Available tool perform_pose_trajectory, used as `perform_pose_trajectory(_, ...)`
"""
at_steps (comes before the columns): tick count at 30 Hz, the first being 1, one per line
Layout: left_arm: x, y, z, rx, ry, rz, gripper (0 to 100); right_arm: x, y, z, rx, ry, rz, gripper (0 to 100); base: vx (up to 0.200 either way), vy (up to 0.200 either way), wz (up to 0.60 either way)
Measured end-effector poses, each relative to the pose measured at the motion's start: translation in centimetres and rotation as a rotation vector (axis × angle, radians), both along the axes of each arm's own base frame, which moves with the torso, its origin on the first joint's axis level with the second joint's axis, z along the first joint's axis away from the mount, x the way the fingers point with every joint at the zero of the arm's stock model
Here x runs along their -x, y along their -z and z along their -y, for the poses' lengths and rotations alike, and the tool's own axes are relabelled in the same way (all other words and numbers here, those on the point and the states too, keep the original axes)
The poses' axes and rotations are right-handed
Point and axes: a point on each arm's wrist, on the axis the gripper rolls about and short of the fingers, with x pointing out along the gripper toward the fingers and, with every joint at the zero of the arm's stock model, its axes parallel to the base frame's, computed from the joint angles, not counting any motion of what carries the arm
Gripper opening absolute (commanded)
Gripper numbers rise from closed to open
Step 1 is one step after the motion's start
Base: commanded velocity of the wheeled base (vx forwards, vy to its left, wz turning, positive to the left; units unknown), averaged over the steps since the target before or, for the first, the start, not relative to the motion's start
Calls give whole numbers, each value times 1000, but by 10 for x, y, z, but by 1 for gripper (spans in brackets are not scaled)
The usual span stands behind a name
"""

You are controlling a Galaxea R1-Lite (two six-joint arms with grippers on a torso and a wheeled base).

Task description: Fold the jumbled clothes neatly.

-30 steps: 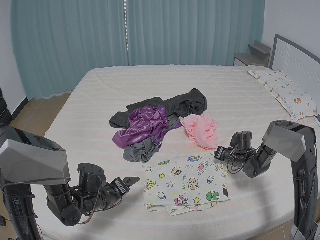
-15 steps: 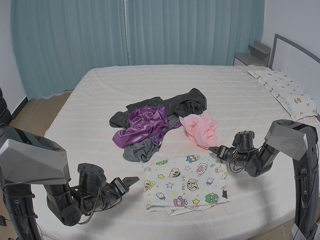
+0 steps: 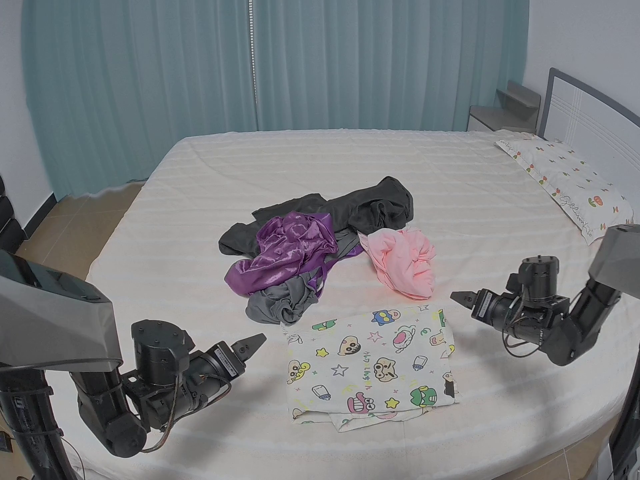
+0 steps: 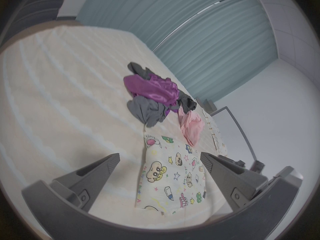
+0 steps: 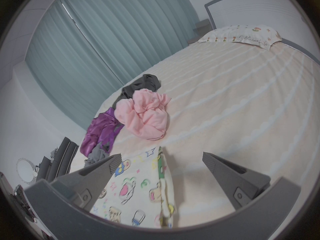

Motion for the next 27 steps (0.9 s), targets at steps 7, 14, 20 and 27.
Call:
perform_pose_trajectory(7,19,-25,-14,-106,-111,114,100,62,-39,11,-10,-4,79,100,0,0,0)
perform_pose_trajectory(14,47,-59,-34,-294,-224,279,100,126,-70,23,7,-17,214,100,0,0,0)
perform_pose_trajectory(20,68,-85,-47,-419,-327,382,100,168,-81,32,74,-30,319,100,0,0,0)
perform_pose_trajectory(27,94,-108,-62,-491,-395,451,100,207,-86,40,160,-19,355,100,0,0,0)
